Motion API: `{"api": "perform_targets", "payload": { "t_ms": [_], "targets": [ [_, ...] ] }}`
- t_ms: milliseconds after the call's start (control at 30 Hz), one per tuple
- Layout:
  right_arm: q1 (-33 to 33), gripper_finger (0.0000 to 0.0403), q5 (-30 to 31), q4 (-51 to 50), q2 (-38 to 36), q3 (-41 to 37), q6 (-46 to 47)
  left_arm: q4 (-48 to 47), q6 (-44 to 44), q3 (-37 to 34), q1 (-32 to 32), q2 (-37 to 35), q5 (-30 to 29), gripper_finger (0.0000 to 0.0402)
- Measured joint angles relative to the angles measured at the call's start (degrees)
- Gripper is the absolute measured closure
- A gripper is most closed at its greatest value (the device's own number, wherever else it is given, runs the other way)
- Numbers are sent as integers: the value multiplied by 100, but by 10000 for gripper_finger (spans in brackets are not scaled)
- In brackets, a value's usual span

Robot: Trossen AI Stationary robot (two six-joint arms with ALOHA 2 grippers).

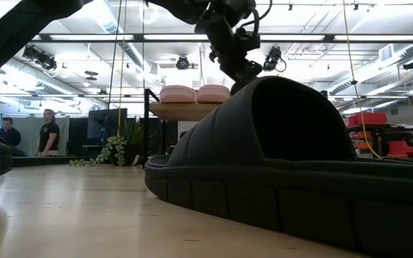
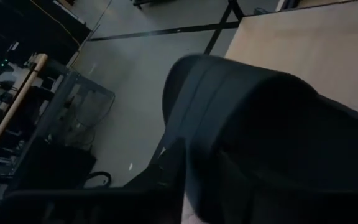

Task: Pick and place slides into the shelf
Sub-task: Put the top black slide on the shelf, then put the right black slide on the shelf

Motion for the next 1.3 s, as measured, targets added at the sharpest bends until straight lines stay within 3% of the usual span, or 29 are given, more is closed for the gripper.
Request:
{"api": "perform_targets", "payload": {
  "t_ms": [233, 333, 600, 733, 1000, 1067, 1200, 1300],
  "targets": [
    [0, 302, -1, 0, 0, 0, -6, -22, -258, -2, -13, 2, -13, 244],
    [0, 302, -1, 11, 0, 0, -9, -34, -533, -2, -63, 2, 260, 223],
    [0, 302, -1, 28, 3, 0, 0, -128, -179, -2, -265, -2, 473, 207],
    [0, 302, -88, 123, 119, 0, 0, -1018, -142, 343, -424, -33, 488, 212],
    [2, 302, -2315, 1867, 616, 0, -621, -4318, -374, 1934, -1037, -79, 486, 227],
    [2, 302, -2949, 2514, 890, 0, -1075, -4575, -395, 1766, -1189, -318, 504, 230],
    [41, 302, -4000, 3530, 1585, 2, -1996, -6484, -343, 1706, -1374, -565, 755, 238],
    [72, 302, -4359, 3791, 2109, 2, -1920, -6190, -736, 1341, -1435, -932, 1162, 245]
  ]
}}
